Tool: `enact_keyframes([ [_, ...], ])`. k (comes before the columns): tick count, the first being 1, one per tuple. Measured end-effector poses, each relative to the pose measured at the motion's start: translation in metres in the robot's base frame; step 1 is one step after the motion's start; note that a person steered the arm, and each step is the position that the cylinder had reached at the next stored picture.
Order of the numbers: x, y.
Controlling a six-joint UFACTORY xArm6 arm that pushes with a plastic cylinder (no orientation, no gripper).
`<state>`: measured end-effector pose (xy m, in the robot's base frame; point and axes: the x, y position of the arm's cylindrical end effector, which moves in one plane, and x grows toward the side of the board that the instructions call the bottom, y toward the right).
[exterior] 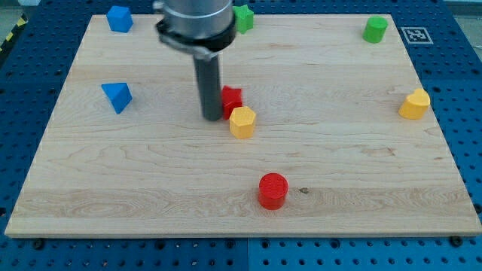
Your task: Move the yellow hexagon to the bottom left
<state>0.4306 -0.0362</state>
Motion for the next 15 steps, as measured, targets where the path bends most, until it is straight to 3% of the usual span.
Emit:
enact_keyframes([
  [1, -0.029, 0.038],
  [3, -0.038, 0.036],
  [7, 0.018, 0.057],
  [13, 0.11, -0.021],
  [15, 0.106, -0.034],
])
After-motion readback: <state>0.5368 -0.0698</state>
